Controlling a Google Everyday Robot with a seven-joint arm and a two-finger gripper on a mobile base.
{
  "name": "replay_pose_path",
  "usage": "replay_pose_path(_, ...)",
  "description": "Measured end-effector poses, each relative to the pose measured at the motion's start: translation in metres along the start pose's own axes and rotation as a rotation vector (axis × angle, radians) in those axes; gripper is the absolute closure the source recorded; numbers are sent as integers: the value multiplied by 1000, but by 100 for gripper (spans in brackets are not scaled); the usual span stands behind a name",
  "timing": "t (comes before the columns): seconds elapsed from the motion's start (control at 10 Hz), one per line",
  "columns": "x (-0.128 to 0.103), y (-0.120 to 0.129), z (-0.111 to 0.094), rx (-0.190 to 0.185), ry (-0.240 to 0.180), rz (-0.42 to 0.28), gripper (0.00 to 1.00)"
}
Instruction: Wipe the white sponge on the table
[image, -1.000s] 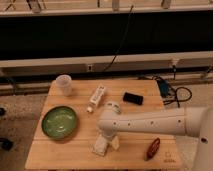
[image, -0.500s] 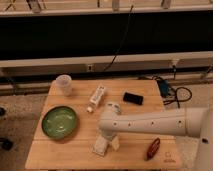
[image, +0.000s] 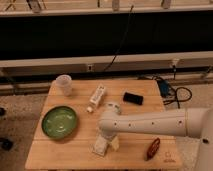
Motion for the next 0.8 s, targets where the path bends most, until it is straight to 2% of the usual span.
replay_pose_path(0.8, -4, -1, 1, 11, -14, -11, 20)
